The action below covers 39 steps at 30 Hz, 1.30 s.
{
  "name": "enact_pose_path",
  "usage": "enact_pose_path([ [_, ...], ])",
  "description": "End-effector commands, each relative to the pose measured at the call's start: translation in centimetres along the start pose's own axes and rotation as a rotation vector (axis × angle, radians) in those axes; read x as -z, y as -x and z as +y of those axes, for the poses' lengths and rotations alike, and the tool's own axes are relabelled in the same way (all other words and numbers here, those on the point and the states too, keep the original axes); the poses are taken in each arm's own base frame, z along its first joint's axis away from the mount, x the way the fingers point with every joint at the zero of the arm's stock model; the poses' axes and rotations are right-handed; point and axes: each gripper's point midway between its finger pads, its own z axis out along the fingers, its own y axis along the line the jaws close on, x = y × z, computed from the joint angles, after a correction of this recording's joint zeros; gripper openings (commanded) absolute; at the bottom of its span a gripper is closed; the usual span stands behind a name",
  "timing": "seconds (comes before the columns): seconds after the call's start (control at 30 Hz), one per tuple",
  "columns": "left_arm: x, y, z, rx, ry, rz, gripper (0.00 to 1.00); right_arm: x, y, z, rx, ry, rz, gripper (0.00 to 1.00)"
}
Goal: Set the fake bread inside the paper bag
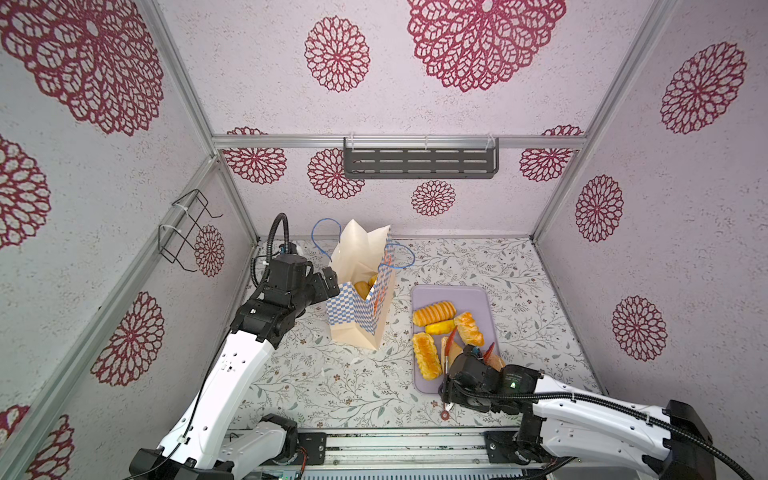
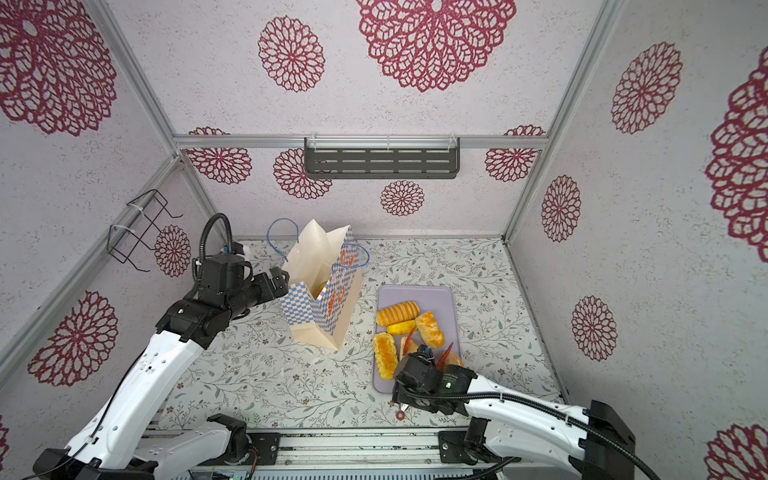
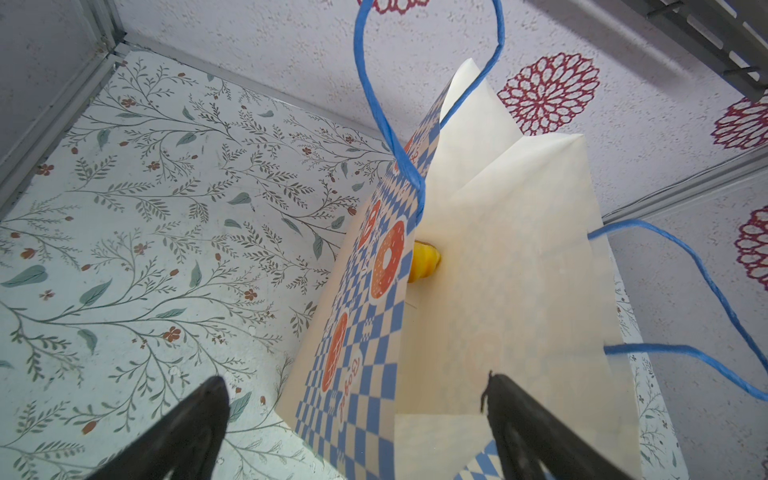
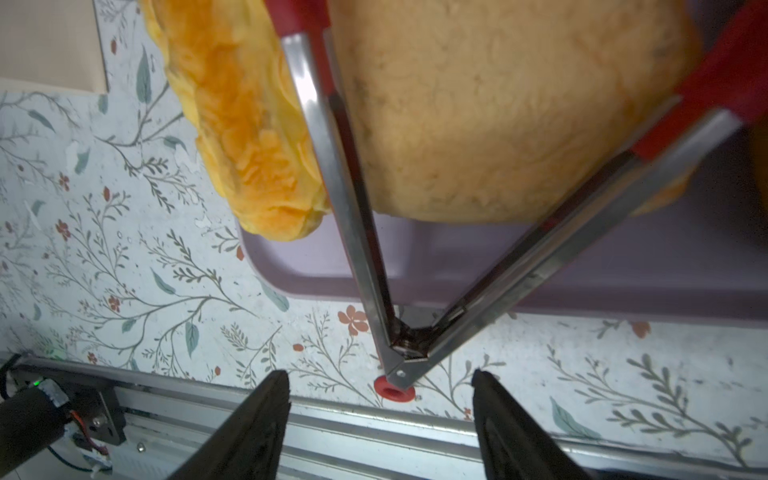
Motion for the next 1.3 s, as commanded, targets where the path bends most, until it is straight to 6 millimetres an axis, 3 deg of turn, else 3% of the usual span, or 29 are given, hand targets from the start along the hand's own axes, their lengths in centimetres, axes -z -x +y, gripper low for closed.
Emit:
enact_pose_path([
  [0.0, 0.0, 0.7, -0.2, 0.005, -0.024, -0.032, 1.0, 0.0, 1.2, -0.3, -0.102, -0.025, -0.082, 0.73],
  [0.17, -0.3, 0.5, -0.6, 0.002, -0.044, -0.024, 1.0, -0.2, 0.9, -1.3, -0.111, -0.081, -0.084, 0.72],
  [1.27, -0.5, 0.0, -0.7, 0.007, -0.075, -0.016, 1.0, -3.1, 1.1, -2.6, -0.143, -0.172, -0.115, 0.62],
])
